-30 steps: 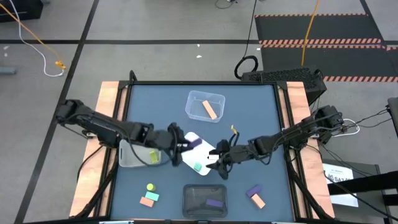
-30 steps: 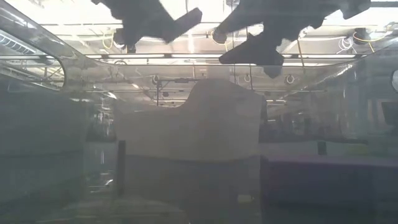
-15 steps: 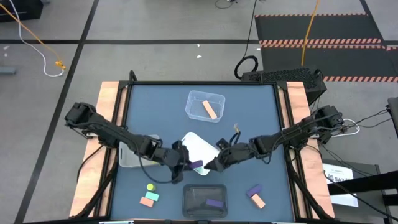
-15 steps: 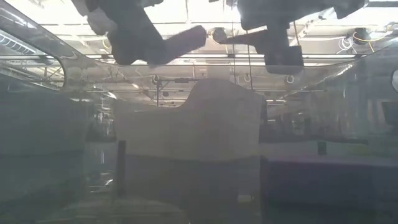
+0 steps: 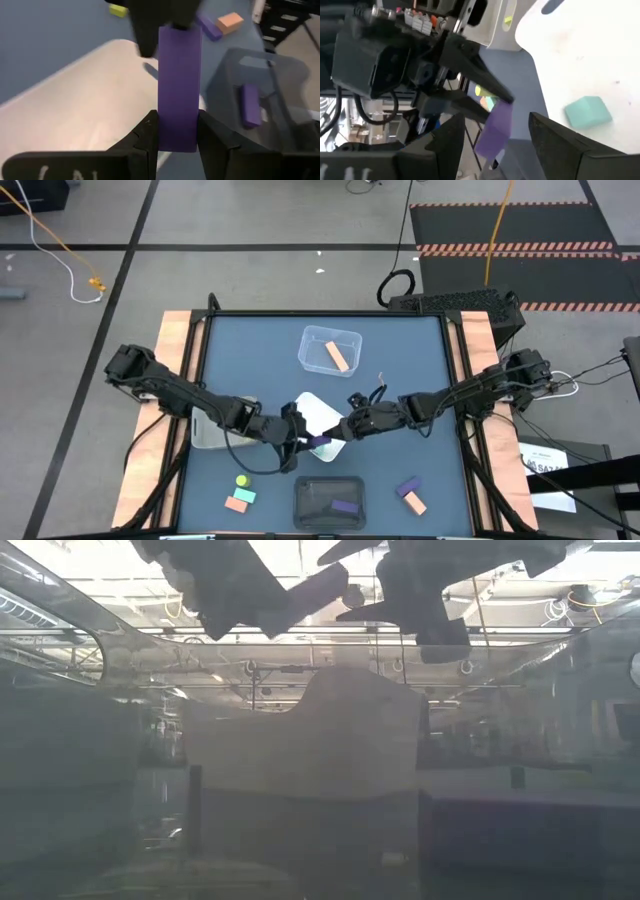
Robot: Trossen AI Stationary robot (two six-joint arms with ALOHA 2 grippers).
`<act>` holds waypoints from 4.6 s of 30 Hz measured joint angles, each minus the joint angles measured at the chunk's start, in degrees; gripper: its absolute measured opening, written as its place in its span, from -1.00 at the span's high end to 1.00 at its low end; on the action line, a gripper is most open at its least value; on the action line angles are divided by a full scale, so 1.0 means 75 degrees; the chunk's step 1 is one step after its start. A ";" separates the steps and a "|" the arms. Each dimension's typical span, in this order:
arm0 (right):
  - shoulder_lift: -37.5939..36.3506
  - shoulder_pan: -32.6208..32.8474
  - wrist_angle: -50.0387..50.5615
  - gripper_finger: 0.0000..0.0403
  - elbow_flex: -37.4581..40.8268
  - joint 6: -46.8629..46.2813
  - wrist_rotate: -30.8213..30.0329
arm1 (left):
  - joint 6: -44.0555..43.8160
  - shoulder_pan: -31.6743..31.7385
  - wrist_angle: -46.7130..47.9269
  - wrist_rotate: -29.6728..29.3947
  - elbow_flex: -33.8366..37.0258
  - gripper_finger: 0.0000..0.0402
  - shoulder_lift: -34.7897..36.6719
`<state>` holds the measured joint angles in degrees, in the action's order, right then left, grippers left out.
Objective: Sort & place blocks by color
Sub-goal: Put the top purple block into the black bin, then put the left green block into the gray bin
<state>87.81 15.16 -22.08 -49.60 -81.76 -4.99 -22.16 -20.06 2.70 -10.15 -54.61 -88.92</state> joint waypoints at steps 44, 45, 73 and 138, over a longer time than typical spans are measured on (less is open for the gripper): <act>-0.1172 -0.0408 0.1108 0.80 0.0006 0.5608 0.2710 | -0.0951 0.0662 0.1222 0.1602 -0.0006 -0.24 0.0082; -0.1165 -0.0218 0.1074 0.80 0.0006 0.5796 0.2701 | -0.1203 0.0583 0.1332 0.1779 -0.0004 -0.24 0.0079; 0.1379 0.2776 -0.2230 0.69 0.0000 0.8060 0.0012 | -0.6921 -0.2627 0.1466 0.0535 -0.0003 -0.25 0.0082; 0.1099 0.2838 -0.2325 0.00 0.0000 0.8426 0.0032 | -1.1062 -0.3942 0.4695 0.0145 -0.0011 0.36 -0.0394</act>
<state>96.05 36.45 -39.52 -49.60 -18.57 -4.75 -105.12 -49.62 37.91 -9.05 -54.69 -91.88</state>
